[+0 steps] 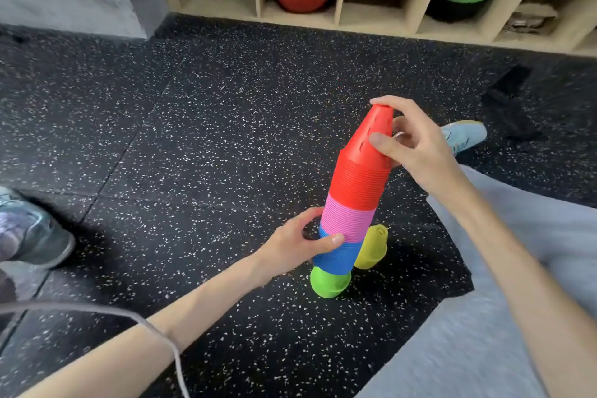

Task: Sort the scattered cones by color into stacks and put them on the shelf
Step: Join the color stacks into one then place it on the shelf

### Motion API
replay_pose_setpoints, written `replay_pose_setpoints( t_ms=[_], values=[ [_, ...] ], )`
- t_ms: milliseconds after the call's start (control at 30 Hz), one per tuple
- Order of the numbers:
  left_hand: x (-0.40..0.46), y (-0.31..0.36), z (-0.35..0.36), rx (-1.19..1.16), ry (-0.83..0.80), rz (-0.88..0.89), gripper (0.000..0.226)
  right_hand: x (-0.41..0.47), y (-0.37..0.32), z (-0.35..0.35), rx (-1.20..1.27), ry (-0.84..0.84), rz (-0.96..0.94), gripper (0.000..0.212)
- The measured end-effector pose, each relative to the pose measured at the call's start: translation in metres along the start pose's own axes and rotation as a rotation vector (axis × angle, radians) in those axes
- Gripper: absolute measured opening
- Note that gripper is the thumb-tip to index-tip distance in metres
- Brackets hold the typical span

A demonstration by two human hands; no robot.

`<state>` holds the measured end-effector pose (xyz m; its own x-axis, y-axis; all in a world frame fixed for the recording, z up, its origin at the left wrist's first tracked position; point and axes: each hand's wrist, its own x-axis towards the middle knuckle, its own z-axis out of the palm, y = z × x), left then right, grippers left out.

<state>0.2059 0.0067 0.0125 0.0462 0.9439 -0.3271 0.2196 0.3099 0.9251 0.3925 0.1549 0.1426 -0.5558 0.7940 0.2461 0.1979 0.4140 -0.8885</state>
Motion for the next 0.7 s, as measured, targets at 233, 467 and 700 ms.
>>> replay_pose_setpoints(
  t_ms=[233, 467, 700],
  values=[
    [0.006, -0.022, 0.005, 0.071, -0.052, -0.052, 0.06, -0.007, 0.029, 0.013, -0.036, -0.079, 0.076, 0.042],
    [0.015, -0.012, 0.002, 0.39, -0.015, 0.033, 0.066, -0.004, 0.039, 0.006, -0.04, -0.076, 0.094, 0.04],
    [0.018, -0.025, 0.012, 0.08, -0.053, 0.09, 0.066, -0.004, 0.033, 0.002, -0.033, -0.138, 0.122, 0.042]
  ],
)
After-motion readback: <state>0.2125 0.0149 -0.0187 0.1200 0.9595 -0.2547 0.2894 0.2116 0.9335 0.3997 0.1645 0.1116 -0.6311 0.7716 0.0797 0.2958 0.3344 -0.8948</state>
